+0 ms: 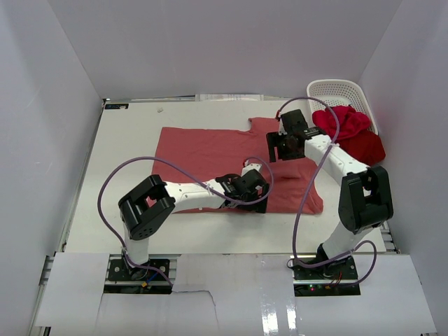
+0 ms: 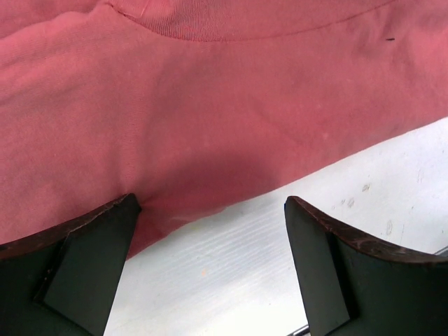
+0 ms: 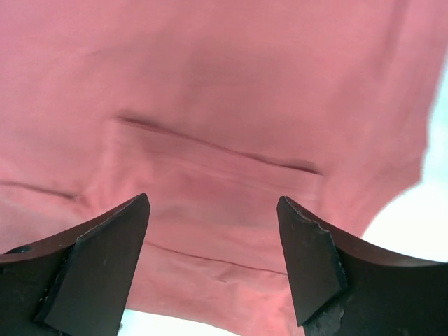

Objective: Fold and stack the t-shirts
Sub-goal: Fold the flattened tshirt in 1/3 of the way

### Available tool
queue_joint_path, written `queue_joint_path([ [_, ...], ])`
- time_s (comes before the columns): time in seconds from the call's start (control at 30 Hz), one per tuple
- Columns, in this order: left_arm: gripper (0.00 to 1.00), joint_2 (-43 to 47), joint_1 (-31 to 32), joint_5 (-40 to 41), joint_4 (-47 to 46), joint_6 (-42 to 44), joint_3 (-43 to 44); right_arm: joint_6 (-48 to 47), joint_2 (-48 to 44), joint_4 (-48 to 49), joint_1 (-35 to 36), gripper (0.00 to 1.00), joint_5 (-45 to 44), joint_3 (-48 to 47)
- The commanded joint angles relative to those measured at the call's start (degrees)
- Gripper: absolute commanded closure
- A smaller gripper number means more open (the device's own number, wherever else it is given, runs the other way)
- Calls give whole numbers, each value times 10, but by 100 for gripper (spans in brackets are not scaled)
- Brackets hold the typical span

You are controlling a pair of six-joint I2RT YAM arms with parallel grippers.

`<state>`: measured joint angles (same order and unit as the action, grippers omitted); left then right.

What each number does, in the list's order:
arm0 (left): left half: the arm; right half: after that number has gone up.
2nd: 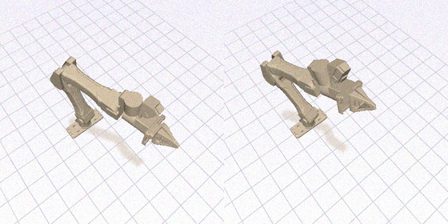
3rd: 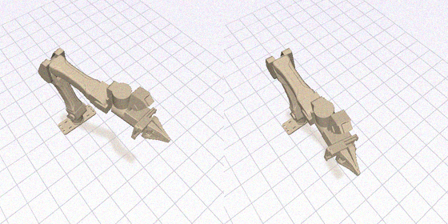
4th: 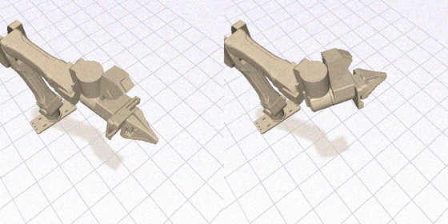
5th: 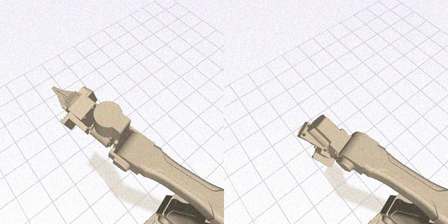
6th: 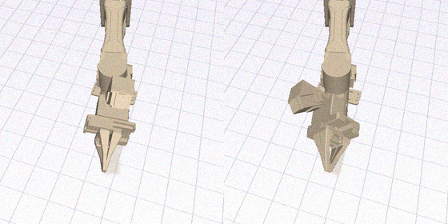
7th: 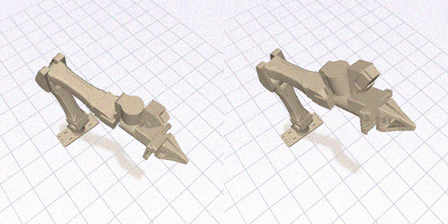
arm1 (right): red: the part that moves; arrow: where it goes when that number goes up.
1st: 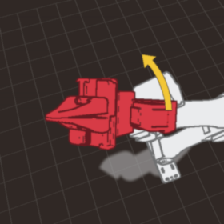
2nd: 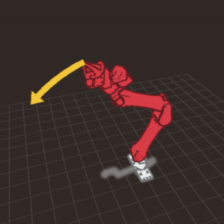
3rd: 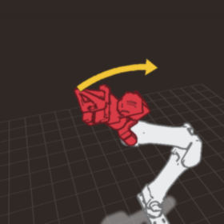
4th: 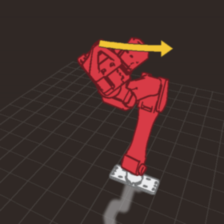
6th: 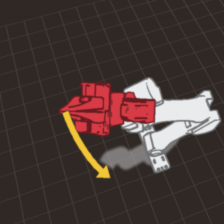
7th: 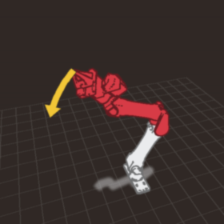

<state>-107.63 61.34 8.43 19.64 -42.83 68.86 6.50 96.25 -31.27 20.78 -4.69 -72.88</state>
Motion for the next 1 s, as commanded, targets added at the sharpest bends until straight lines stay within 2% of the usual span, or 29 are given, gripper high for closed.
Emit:
queue_joint_path([
  [0.0,2,-11,8,-38,98,-11,-54,20,-16,3,-35,21,-17,29],
  [0.1,2,-2,8,-39,108,-18,-73,29,-20,9,-78,22,33,50],
  [0.17,2,5,8,-38,108,-22,-87,35,-26,20,-86,23,80,65],
  [0.43,2,-1,8,-37,111,-18,-77,47,-12,59,-95,25,157,93],
  [0.6,2,0,8,-34,114,-16,-77,42,17,56,-95,27,163,86],
  [0.8,2,-4,8,-35,114,-15,-76,42,22,58,-97,27,123,99],
  [0.97,2,-6,8,-35,115,-14,-76,42,25,63,-101,28,137,112],
])
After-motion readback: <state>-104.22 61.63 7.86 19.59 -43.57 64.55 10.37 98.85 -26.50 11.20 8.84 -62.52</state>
